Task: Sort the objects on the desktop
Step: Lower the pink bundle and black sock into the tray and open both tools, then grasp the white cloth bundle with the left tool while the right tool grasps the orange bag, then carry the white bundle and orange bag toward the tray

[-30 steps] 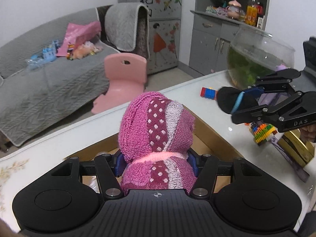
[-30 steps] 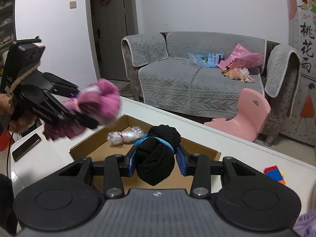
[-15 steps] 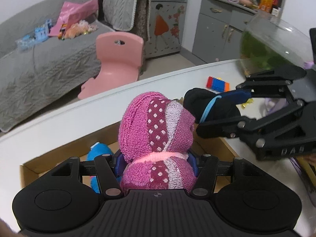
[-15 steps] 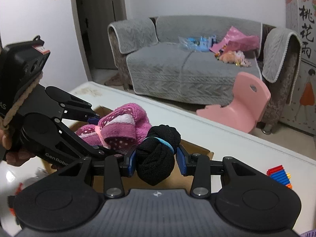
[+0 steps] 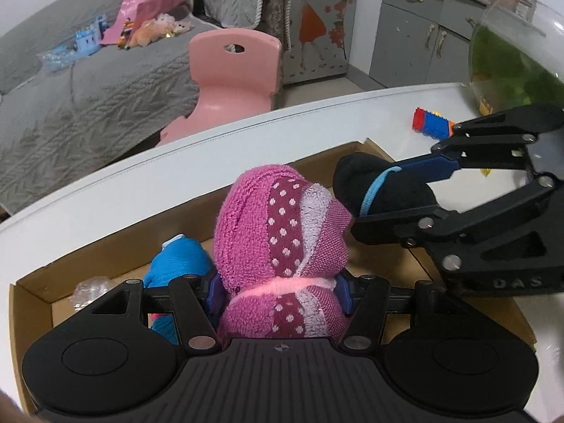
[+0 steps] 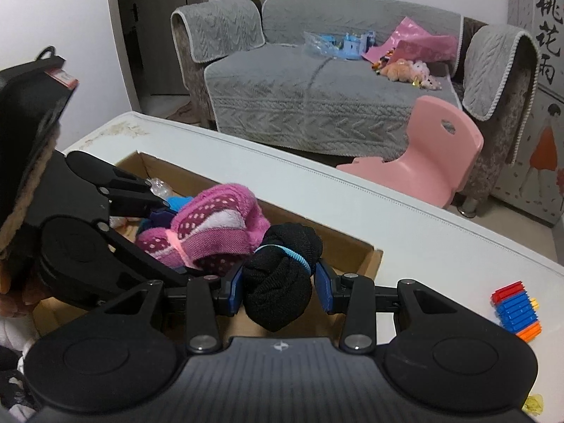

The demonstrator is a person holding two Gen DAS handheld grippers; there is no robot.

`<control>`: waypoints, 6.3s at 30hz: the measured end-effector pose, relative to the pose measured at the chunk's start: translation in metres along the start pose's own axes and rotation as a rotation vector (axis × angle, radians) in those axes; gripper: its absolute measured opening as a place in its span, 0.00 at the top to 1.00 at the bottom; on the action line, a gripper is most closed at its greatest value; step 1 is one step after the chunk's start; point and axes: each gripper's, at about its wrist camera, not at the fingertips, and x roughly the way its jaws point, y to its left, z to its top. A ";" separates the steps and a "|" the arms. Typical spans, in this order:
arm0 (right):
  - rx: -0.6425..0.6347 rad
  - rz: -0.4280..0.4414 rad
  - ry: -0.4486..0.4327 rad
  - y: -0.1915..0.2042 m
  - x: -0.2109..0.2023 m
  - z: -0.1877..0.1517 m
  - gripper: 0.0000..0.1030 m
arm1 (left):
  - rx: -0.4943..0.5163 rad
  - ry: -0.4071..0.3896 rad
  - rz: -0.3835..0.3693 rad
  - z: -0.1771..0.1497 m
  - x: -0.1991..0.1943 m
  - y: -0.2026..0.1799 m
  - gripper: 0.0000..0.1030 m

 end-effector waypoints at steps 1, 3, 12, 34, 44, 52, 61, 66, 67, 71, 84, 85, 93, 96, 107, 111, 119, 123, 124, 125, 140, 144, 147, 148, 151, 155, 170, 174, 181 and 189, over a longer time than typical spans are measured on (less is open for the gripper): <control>-0.001 -0.007 0.004 0.000 0.001 -0.001 0.64 | 0.010 -0.001 0.007 0.001 0.001 -0.002 0.38; 0.007 -0.010 0.008 -0.002 0.004 -0.004 0.64 | 0.022 -0.003 0.018 0.000 0.002 -0.004 0.38; 0.013 0.002 0.028 -0.002 0.008 -0.006 0.64 | 0.065 -0.022 0.022 -0.002 0.006 -0.009 0.38; -0.018 -0.035 -0.061 0.007 -0.020 0.003 0.31 | 0.078 -0.093 0.017 -0.007 -0.035 -0.014 0.00; -0.028 -0.037 -0.143 0.025 -0.078 0.000 0.30 | 0.170 -0.206 0.055 -0.040 -0.122 -0.024 0.00; -0.058 0.029 -0.183 0.074 -0.130 -0.023 0.22 | 0.231 -0.189 0.032 -0.110 -0.184 -0.010 0.00; -0.007 0.043 -0.130 0.115 -0.115 -0.064 0.21 | 0.194 -0.112 0.023 -0.185 -0.192 0.010 0.00; 0.102 -0.001 -0.107 0.116 -0.092 -0.078 0.21 | 0.108 -0.102 -0.018 -0.201 -0.189 0.017 0.00; 0.116 -0.006 -0.108 0.117 -0.088 -0.081 0.21 | 0.086 -0.100 -0.027 -0.201 -0.186 0.020 0.00; 0.167 -0.025 -0.109 0.119 -0.079 -0.092 0.21 | 0.006 -0.087 -0.066 -0.199 -0.177 0.028 0.00; 0.248 -0.042 -0.075 0.120 -0.057 -0.109 0.21 | -0.200 -0.012 -0.141 -0.188 -0.137 0.054 0.00; 0.246 -0.043 -0.070 0.121 -0.055 -0.108 0.21 | -0.216 -0.004 -0.144 -0.188 -0.135 0.056 0.00; 0.249 -0.040 -0.041 0.120 -0.045 -0.106 0.21 | -0.241 0.032 -0.167 -0.190 -0.129 0.057 0.00; 0.241 -0.041 -0.033 0.120 -0.043 -0.106 0.21 | -0.273 0.046 -0.235 -0.195 -0.131 0.056 0.00; 0.262 -0.039 -0.012 0.115 -0.039 -0.109 0.49 | -0.415 0.070 -0.384 -0.192 -0.115 0.054 0.07; 0.261 -0.043 -0.015 0.115 -0.041 -0.111 0.50 | -0.385 0.070 -0.351 -0.190 -0.115 0.046 0.22; 0.264 -0.040 -0.027 0.115 -0.047 -0.113 0.51 | -0.374 0.071 -0.351 -0.195 -0.117 0.043 0.49; 0.264 -0.042 -0.036 0.115 -0.053 -0.113 0.51 | -0.361 0.050 -0.339 -0.196 -0.128 0.041 0.49; 0.265 -0.041 -0.041 0.115 -0.056 -0.113 0.51 | -0.351 0.041 -0.333 -0.196 -0.132 0.040 0.49; 0.265 -0.042 -0.047 0.115 -0.058 -0.113 0.51 | -0.338 0.031 -0.322 -0.196 -0.138 0.039 0.49; 0.276 -0.037 -0.124 0.105 -0.113 -0.104 0.51 | -0.255 -0.094 -0.194 -0.195 -0.218 0.051 0.49; 0.265 -0.048 -0.147 0.102 -0.127 -0.097 0.51 | -0.235 -0.125 -0.131 -0.191 -0.237 0.060 0.49; 0.260 -0.054 -0.166 0.099 -0.137 -0.089 0.51 | -0.207 -0.153 -0.084 -0.182 -0.250 0.066 0.49; 0.257 -0.058 -0.174 0.097 -0.141 -0.084 0.51 | -0.198 -0.162 -0.073 -0.180 -0.254 0.068 0.49; 0.247 -0.063 -0.194 0.092 -0.151 -0.071 0.51 | -0.172 -0.194 -0.038 -0.169 -0.266 0.075 0.49; 0.227 -0.078 -0.218 0.085 -0.158 -0.055 0.51 | -0.155 -0.223 0.005 -0.156 -0.271 0.079 0.49; 0.184 -0.067 -0.234 0.073 -0.147 -0.023 0.51 | -0.069 -0.235 0.141 -0.131 -0.242 0.073 0.49; 0.183 -0.056 -0.223 0.071 -0.138 -0.022 0.51 | -0.052 -0.232 0.154 -0.123 -0.232 0.071 0.49; 0.190 -0.046 -0.184 0.062 -0.112 -0.016 0.51 | -0.034 -0.193 0.136 -0.104 -0.196 0.070 0.49; 0.195 0.004 -0.146 0.058 -0.077 -0.015 0.51 | -0.062 -0.118 0.099 -0.098 -0.139 0.077 0.49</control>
